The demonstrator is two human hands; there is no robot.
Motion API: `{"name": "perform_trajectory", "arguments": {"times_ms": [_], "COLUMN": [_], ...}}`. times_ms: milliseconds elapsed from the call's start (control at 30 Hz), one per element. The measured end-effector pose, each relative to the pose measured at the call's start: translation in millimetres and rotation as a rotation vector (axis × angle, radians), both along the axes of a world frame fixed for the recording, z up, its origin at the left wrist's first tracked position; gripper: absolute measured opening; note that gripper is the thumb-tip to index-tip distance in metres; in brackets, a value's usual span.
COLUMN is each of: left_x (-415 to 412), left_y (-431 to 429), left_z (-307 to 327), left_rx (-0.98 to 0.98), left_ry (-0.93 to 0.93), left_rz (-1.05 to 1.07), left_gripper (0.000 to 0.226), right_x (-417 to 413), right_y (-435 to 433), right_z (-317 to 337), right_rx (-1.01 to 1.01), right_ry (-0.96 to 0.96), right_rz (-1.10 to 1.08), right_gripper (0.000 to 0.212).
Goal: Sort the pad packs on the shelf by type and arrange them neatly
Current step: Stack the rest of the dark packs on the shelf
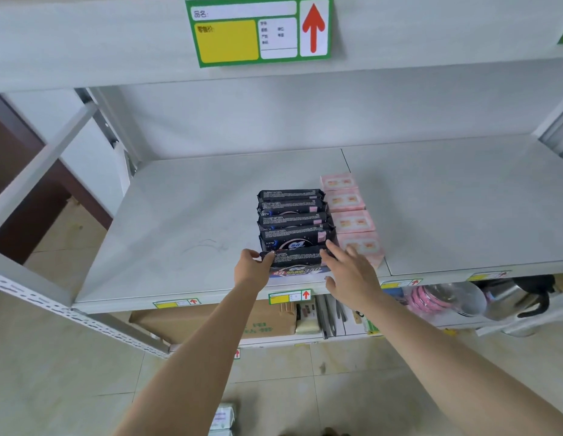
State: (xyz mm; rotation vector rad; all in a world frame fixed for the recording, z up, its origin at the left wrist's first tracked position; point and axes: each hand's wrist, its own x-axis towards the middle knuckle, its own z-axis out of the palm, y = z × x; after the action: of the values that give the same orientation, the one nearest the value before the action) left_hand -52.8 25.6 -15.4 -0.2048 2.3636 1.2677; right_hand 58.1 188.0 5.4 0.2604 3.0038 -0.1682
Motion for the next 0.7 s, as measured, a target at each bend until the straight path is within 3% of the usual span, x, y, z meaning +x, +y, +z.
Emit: {"name": "perform_trajectory", "arguments": {"times_ms": [700], "left_x": [-3.8], "left_y": [-2.7], "left_z": [-1.4], "left_rx": [0.126], "left_ry": [-0.108], "left_rz": [-0.018], "left_gripper": [0.042], "right_x": [-1.1], "right_y": [-2.0], "right_z": [1.5], "right_rx": [0.035], "right_ry": [0.030], "right_rz": [-0.037], "right_gripper": [0.059]}}
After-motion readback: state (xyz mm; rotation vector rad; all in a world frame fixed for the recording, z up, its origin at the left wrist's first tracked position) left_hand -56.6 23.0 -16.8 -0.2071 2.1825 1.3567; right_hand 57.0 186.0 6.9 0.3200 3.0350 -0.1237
